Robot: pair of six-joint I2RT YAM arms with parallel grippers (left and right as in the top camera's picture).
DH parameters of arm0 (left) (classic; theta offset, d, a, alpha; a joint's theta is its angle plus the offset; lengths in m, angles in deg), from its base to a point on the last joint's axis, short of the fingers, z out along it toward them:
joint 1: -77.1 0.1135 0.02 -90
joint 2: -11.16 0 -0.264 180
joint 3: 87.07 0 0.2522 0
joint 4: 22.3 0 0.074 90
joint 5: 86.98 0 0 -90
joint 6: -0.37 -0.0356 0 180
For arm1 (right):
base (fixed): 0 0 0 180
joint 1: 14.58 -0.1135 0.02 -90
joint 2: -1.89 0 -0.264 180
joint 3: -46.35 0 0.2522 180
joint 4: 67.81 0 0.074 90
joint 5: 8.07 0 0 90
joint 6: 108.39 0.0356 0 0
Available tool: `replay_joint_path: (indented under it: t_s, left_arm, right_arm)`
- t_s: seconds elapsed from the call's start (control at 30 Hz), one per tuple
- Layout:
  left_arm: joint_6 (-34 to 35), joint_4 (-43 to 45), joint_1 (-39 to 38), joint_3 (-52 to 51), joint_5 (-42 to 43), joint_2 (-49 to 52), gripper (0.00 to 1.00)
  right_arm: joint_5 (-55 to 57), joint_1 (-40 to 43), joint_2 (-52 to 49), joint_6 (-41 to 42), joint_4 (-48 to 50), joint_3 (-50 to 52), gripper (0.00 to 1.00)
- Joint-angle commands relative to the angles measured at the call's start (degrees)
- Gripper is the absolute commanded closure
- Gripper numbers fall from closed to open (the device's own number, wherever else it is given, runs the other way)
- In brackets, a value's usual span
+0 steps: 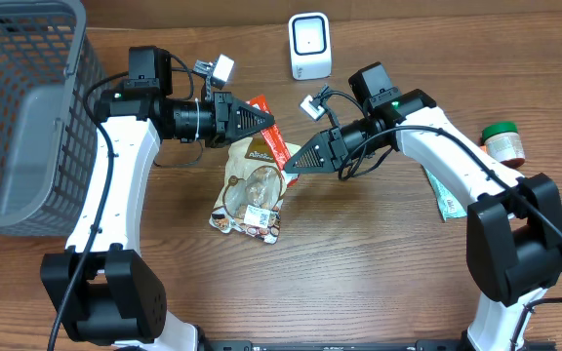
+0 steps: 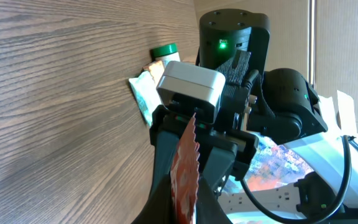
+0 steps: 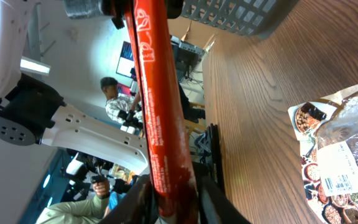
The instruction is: Scan the item barcode
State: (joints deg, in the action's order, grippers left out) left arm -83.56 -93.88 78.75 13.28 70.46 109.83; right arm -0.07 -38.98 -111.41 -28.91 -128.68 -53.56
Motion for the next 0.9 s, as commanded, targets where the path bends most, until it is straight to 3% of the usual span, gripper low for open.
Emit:
replay_joint_path:
  t_s: [0.0,0.23,0.37,0.73,0.8,0.87]
  left_arm:
    - [0.83,0.0,0.2,-0.31,-0.09,0.44,0.96]
    - [0.83,0.0,0.2,-0.31,-0.11,0.44,0.96]
    - [0.81,0.0,0.2,-0.31,-0.44,0.44,0.96]
    - [0.81,0.09,0.22,-0.31,-15.34,0.44,0.95]
    - [0.79,0.52,0.24,-0.31,-16.68,0.44,0.9]
    - [0.76,1.42,0.26,-0.28,-16.94,0.44,0.78]
  right_arm:
    - [1.29,-1.4,1.44,-0.5,0.33,-0.48,0.71]
    - [4.17,-2.89,1.44,-0.5,0.59,-0.48,0.78]
    - [4.17,-2.91,1.44,-0.5,0.94,-0.48,0.95]
    - [11.41,-2.91,1.44,-0.46,-0.37,-0.48,0.96]
    - [13.29,-2.91,1.44,-0.48,-0.79,-0.48,0.96]
    - [16.13,-2.93,1.44,-0.46,-1.03,-0.48,0.96]
